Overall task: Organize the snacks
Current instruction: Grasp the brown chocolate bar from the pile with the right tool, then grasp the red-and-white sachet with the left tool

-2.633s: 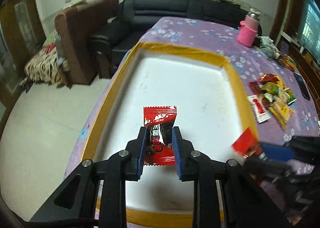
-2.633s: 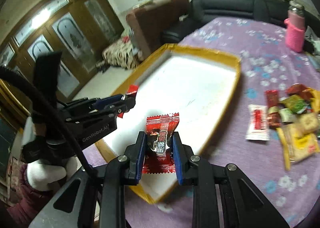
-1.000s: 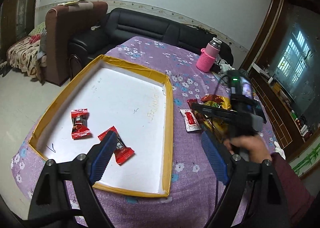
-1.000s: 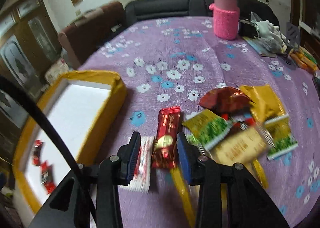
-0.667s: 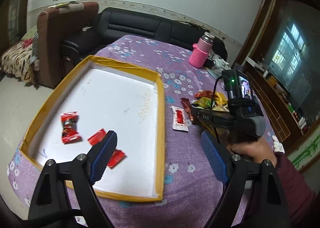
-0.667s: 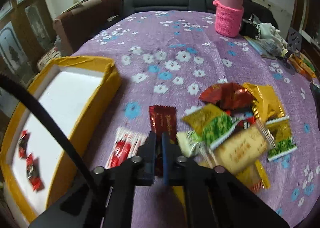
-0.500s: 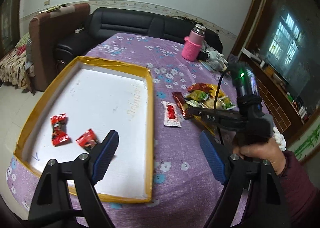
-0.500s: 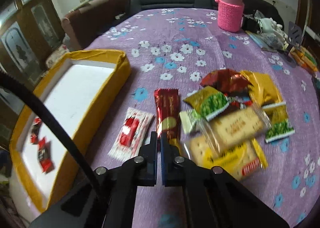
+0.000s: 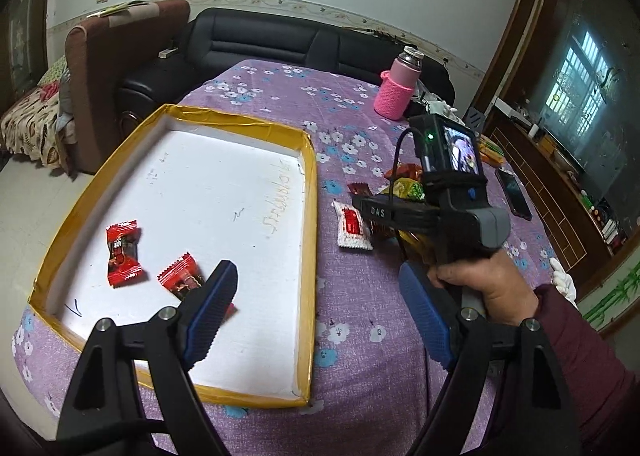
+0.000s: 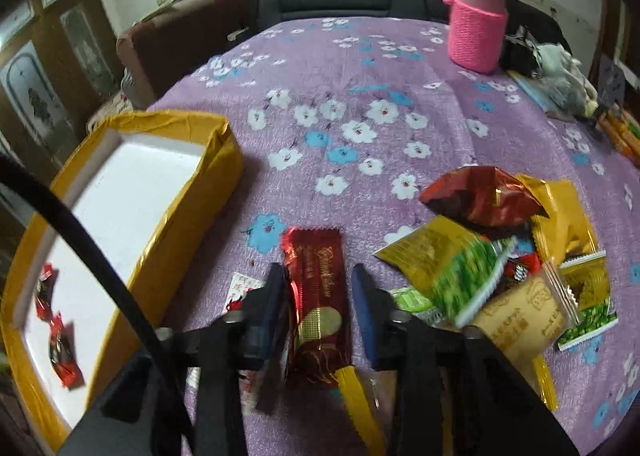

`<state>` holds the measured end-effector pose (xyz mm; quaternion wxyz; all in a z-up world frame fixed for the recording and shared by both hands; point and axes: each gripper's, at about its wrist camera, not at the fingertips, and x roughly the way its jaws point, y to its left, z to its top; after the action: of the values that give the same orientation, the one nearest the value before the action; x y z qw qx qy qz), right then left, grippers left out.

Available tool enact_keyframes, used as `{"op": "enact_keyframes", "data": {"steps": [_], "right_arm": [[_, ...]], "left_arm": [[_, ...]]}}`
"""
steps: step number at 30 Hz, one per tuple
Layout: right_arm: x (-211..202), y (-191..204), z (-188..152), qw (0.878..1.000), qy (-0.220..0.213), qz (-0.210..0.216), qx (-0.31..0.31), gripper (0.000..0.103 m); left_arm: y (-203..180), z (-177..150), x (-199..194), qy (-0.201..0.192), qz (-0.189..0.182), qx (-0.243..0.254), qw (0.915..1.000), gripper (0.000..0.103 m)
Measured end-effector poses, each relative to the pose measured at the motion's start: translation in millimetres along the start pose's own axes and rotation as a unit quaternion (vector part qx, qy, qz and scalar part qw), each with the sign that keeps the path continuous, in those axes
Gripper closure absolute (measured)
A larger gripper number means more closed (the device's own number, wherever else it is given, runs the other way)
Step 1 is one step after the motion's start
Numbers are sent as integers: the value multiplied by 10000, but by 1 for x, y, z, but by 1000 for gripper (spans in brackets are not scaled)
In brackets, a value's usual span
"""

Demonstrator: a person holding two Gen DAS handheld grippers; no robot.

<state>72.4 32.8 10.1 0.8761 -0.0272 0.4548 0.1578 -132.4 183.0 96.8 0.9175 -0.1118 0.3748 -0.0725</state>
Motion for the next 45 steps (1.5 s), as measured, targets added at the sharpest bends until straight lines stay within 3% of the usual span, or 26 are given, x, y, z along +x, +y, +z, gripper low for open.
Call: {"op": "enact_keyframes", "data": {"steps": [5,10,13,18,25,29,31,35,40,45], "right_arm": [[-12,5,-10,9998,121,179,-42,79],[-56,-10,-38,9967,-70,752,285,79],[-80,-27,-60,9927,-154,1060,558,79],[-92,-61,-90,9858,-386,1318,964,79],[-85,-85,-102,9743,-567,1719,1342,79],[-87,-83,-103,9748,-658,1757,1205,79],[-87,-82,-104,9743,-666,1794,1192,79],[-87,-83,-104,9752,-683,1755,1164,79],[-87,-88,-106,9741,-705,1753,1244,79],[-87,-88,-107,9718,-735,1842,1278,79]], "left_arm": [[-8,5,7,66,-75,117,9999,20],[-38,11,26,271,-164,733,9968,24],[-61,19,59,622,-229,1174,9909,42],[-75,36,121,1263,-149,1319,9831,42],[-76,40,168,1682,647,1654,9696,42],[-78,34,178,1768,867,1850,9628,45],[-82,33,177,1759,762,1882,9632,73],[-88,27,171,1608,836,1962,9637,75],[-81,30,149,1406,494,1578,9762,76],[-54,39,99,1117,91,1055,9881,76]]}}
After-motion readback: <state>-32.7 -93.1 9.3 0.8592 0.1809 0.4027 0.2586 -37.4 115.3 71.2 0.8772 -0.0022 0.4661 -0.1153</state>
